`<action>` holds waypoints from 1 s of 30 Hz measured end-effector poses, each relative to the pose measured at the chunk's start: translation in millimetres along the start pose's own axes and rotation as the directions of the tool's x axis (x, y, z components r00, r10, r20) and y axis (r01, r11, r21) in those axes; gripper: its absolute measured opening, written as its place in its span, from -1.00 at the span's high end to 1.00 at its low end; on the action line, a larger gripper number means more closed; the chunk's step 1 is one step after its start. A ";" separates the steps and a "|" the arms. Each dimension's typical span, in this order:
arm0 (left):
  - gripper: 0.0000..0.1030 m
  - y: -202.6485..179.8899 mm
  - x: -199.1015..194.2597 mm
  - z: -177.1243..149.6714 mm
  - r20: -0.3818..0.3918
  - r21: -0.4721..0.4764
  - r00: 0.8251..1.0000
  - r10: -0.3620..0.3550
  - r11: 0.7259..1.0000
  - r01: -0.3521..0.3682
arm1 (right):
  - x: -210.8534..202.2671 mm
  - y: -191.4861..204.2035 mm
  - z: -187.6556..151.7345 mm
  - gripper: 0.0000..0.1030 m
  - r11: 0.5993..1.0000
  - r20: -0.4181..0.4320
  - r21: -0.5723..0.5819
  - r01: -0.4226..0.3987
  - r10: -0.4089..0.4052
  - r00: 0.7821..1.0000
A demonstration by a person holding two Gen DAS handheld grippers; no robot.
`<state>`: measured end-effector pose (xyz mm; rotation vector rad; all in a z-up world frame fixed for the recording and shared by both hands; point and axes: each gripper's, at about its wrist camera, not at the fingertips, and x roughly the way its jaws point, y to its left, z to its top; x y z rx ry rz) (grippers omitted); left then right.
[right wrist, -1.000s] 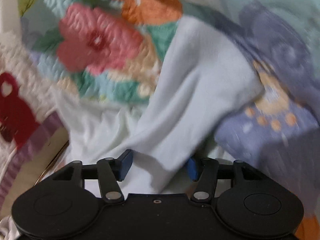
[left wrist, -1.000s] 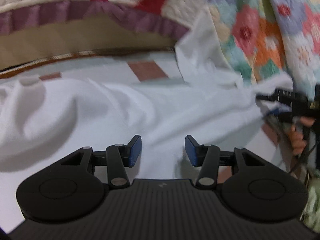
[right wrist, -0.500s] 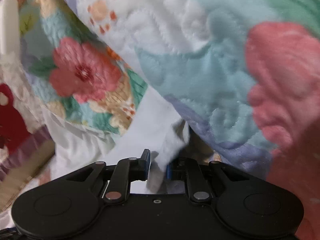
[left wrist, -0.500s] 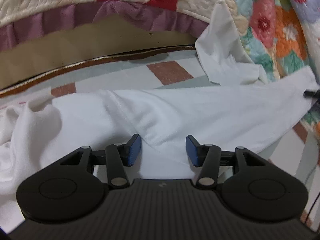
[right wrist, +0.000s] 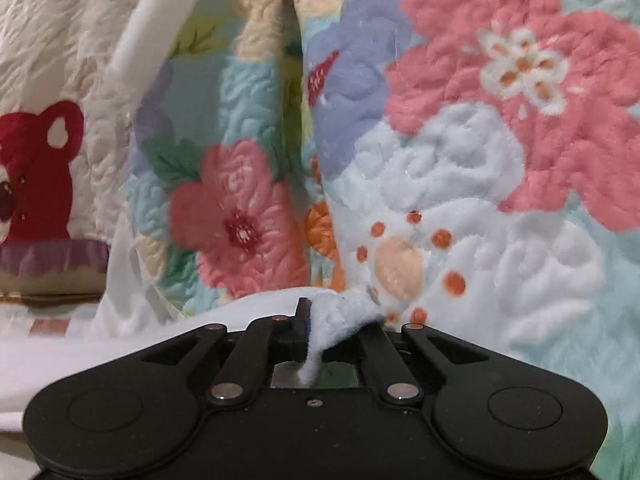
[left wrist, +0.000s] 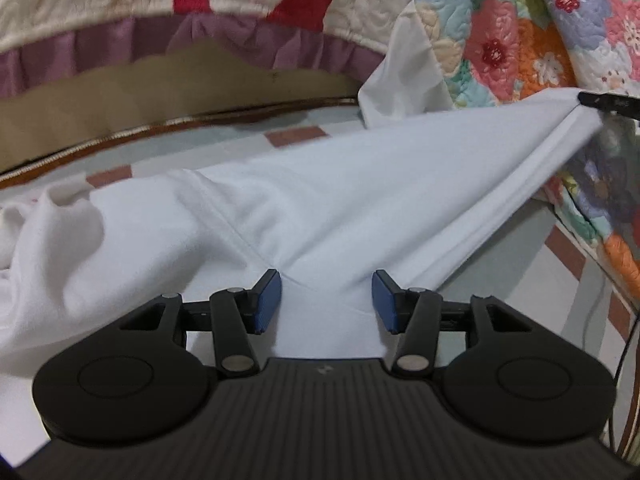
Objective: Fold clothes
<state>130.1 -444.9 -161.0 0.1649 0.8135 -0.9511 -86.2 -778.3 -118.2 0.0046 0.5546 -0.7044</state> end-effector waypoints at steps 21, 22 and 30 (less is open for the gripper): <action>0.03 41.4 -100.0 -31.5 -0.001 -0.009 0.997 0.074 0.997 -0.074 | -81.4 79.0 48.8 -0.10 0.968 0.123 0.125 -0.217 0.202 0.972; 0.03 50.3 -110.1 -33.9 -0.007 -0.005 0.997 0.082 0.997 -0.082 | -78.2 98.0 50.1 -0.10 0.954 0.092 0.109 -0.280 0.271 0.958; 0.03 133.3 -192.0 -60.8 -0.030 -0.040 0.970 0.241 0.969 -0.242 | -99.8 213.5 59.2 -0.10 0.805 -0.133 0.004 -0.593 0.588 0.798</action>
